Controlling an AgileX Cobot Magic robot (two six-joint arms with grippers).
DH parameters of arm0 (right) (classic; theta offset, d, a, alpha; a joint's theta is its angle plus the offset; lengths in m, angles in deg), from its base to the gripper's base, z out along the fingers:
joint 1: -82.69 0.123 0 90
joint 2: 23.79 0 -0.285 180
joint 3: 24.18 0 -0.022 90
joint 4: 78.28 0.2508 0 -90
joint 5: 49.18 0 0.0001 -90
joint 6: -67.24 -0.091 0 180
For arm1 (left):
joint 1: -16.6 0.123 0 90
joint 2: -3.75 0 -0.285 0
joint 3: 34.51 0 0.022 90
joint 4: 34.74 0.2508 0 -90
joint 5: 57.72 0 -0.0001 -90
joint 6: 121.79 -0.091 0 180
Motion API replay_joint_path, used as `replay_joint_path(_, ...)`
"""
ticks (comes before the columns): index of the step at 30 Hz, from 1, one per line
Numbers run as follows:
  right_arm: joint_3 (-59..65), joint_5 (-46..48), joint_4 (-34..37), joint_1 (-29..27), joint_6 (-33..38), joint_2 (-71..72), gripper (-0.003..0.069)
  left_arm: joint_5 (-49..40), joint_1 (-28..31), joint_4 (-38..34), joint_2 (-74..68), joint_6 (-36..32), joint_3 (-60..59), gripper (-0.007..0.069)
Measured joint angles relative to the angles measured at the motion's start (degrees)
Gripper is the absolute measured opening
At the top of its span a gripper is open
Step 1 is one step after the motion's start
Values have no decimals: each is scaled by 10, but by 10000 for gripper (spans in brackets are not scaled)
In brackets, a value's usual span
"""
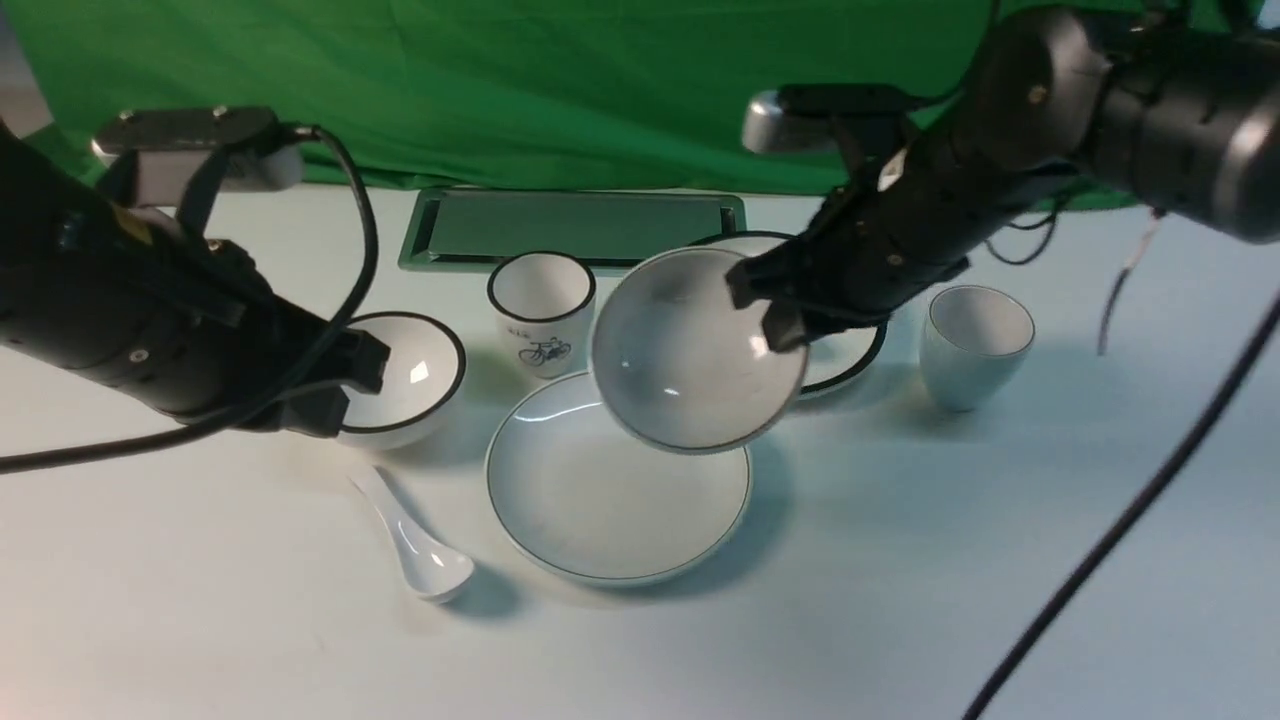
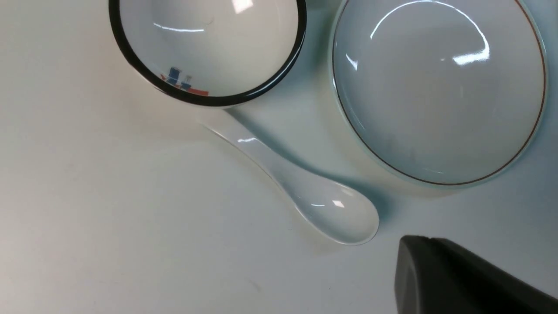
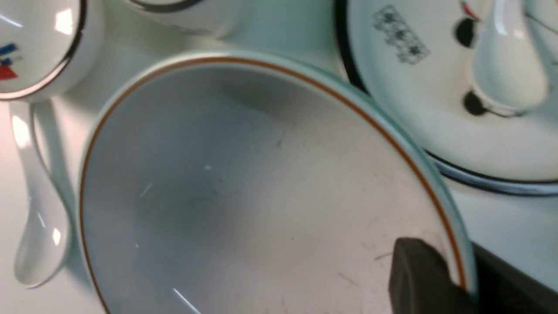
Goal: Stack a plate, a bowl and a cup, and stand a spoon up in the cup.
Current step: Use the right arm to put the blue rice bowl into the blue large plate in the middle, then use the right arm to grab a blue teacup
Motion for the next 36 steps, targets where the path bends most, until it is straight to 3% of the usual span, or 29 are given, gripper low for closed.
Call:
replay_joint_path(3, -72, 32, 3, 29, 0, -79, 82, 0, 0, 0, 0, 0, 0, -3)
replay_joint_path(12, -119, 83, 8, 33, -13, -139, 100, -5, 0, 0, 0, 0, 0, -1)
replay_joint_path(20, -124, 90, 13, 35, 13, -137, 374, -9, 0, 0, 0, 0, 0, -1)
replay_joint_path(23, -124, 97, -4, 32, 26, -126, 400, -14, 0, 0, 0, 0, 0, -1)
replay_joint_path(28, -125, 99, -114, -8, 22, -56, 377, -17, 0, 0, 0, 0, 0, -1)
replay_joint_path(29, -126, 97, -150, -44, 3, -32, 379, -17, 0, 0, 0, 0, 0, -1)
replay_joint_path(36, -129, 86, -147, -191, -47, -48, 466, -17, 0, 0, 0, 0, 0, -1)
